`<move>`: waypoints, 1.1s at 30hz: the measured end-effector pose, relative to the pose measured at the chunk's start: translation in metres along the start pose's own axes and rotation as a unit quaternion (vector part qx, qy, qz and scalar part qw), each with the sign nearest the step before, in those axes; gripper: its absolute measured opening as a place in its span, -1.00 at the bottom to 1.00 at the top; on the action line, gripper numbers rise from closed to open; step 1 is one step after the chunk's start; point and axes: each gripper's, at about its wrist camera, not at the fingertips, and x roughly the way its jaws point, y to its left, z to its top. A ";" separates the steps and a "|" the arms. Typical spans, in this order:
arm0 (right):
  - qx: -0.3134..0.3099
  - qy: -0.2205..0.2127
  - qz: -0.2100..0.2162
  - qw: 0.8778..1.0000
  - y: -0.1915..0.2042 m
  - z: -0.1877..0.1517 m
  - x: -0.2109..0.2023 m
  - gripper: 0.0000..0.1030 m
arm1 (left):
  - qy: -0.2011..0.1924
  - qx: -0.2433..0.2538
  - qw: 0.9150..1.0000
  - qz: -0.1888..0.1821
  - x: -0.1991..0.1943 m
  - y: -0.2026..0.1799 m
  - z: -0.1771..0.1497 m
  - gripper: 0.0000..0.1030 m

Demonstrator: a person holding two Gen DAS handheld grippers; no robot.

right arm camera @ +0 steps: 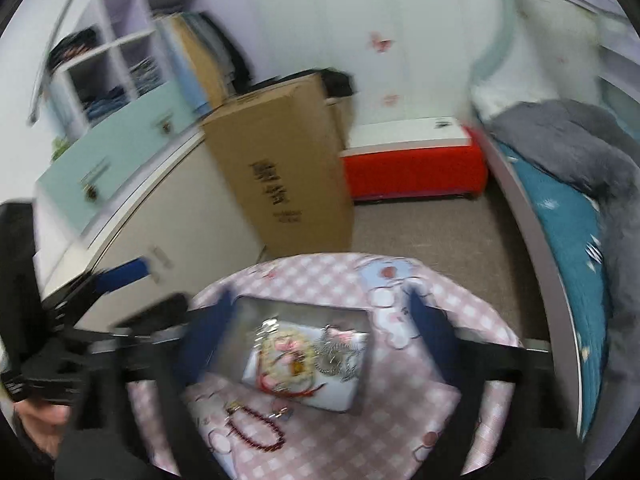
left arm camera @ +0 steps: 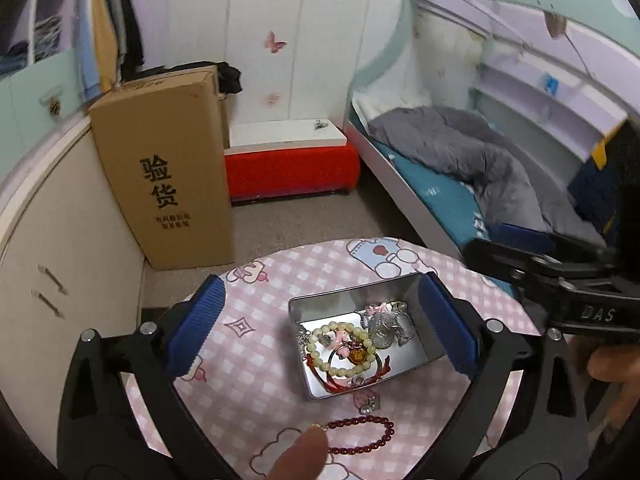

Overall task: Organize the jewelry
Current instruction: 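Open both grippers to drop the charm and chain into the box, then move both grippers back to the red bead bracelet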

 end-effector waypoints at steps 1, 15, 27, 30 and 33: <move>0.011 -0.003 0.004 1.000 -0.005 -0.002 -0.002 0.85 | -0.005 -0.006 1.000 0.006 -0.002 0.004 0.000 0.84; 0.031 -0.066 -0.027 0.997 0.000 0.010 -0.047 0.85 | -0.097 -0.031 0.993 0.067 -0.078 0.020 -0.001 0.84; -0.007 -0.131 -0.030 0.991 0.036 0.011 -0.112 0.85 | -0.162 -0.026 0.983 0.080 -0.145 0.007 -0.008 0.84; -0.013 -0.141 -0.031 0.989 0.043 0.005 -0.124 0.85 | -0.173 -0.023 0.981 0.085 -0.158 0.004 -0.012 0.84; -0.015 -0.148 -0.033 0.988 0.047 -0.005 -0.134 0.85 | -0.178 -0.020 0.980 0.086 -0.168 0.000 -0.021 0.84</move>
